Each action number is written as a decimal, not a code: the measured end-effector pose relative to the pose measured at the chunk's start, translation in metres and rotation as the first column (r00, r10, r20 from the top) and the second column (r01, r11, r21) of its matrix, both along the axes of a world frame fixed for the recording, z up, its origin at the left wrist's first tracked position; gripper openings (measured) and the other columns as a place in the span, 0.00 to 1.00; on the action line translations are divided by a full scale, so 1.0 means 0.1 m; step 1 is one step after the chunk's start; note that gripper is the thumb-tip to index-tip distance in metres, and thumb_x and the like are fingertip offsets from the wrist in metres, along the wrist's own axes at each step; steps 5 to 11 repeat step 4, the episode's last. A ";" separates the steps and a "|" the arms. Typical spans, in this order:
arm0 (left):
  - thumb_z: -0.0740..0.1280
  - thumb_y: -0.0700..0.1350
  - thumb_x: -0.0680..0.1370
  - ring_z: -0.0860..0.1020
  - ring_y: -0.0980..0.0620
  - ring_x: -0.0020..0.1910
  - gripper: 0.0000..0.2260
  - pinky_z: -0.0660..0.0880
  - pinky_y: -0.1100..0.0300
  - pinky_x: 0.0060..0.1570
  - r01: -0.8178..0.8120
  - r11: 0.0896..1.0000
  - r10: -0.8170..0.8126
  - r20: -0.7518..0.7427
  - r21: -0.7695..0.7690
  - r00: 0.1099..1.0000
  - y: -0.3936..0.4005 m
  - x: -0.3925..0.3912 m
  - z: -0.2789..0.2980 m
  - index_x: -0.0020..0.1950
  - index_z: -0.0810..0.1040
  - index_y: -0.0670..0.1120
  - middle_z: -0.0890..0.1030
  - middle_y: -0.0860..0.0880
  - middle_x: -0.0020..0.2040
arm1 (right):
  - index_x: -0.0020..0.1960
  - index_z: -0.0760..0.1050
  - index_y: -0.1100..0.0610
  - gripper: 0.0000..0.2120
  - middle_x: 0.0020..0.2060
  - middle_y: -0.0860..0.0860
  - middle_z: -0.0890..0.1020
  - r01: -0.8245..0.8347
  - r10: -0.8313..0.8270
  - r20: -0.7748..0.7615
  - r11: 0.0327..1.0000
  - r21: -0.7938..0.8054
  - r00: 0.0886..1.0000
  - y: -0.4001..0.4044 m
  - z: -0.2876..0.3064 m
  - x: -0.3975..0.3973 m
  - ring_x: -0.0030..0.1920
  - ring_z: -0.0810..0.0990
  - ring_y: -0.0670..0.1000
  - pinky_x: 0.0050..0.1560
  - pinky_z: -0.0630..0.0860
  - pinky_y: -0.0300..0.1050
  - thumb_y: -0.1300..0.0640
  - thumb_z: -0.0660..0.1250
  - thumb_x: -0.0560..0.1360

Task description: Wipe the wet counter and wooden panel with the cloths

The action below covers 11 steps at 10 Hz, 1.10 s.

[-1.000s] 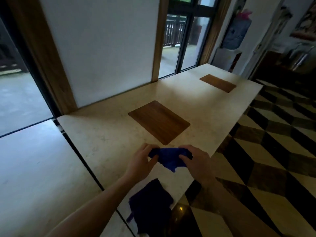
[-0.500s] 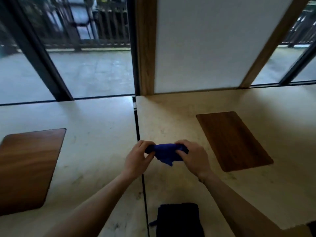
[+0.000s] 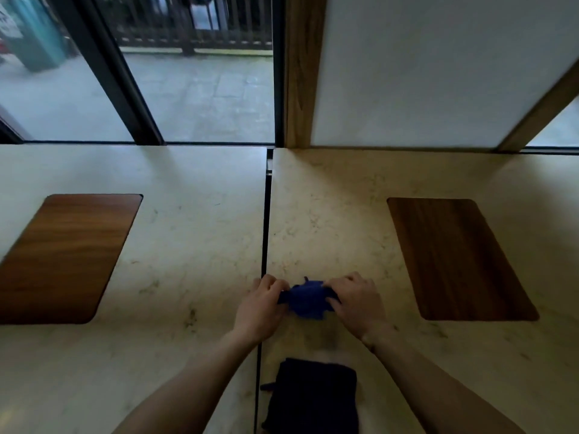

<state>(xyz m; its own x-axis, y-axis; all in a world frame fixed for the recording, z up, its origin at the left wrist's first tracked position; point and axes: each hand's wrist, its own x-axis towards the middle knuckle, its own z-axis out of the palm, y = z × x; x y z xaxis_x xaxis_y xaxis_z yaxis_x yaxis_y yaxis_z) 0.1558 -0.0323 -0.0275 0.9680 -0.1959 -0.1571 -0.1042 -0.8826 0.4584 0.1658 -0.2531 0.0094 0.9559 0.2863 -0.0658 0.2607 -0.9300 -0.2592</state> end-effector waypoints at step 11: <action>0.65 0.53 0.79 0.69 0.50 0.66 0.17 0.73 0.55 0.60 -0.109 0.994 0.108 -0.043 -0.031 0.993 -0.02 -0.18 -0.02 0.68 0.72 0.55 0.73 0.52 0.66 | 0.72 0.68 0.44 0.24 0.68 0.43 0.75 0.098 -0.074 -0.202 0.989 0.111 0.977 -0.28 -0.13 -0.09 0.65 0.71 0.48 0.64 0.70 0.46 0.40 0.61 0.78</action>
